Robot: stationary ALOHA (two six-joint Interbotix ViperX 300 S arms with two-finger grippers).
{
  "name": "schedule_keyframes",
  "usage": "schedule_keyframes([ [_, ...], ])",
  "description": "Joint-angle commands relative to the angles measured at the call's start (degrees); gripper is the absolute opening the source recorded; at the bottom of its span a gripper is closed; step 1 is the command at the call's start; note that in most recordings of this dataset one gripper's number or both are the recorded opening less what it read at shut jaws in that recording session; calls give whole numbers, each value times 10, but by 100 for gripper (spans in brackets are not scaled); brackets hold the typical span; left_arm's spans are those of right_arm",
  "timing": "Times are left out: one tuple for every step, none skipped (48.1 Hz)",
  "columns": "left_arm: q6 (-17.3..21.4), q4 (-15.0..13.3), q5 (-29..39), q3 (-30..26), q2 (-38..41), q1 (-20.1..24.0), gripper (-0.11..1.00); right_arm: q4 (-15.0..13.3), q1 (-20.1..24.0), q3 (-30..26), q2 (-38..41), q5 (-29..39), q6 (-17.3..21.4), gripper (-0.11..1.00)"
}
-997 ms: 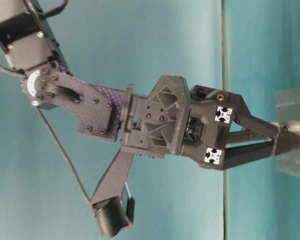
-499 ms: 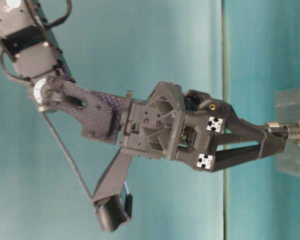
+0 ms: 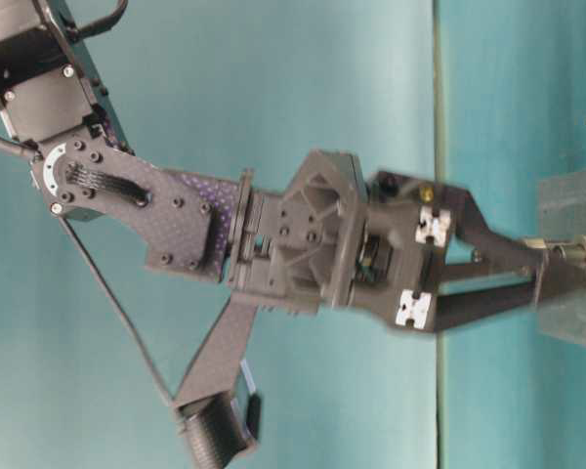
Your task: Insert the washer onto the shaft.
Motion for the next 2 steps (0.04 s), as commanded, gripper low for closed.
schedule_keyframes([
  [-1, 2, -3, -16, -1, -1, 0, -2, -6, -8, -37, 7, -5, 69],
  [-1, 1, -3, -16, -1, -1, 0, -3, -6, -6, -40, 9, -5, 69],
])
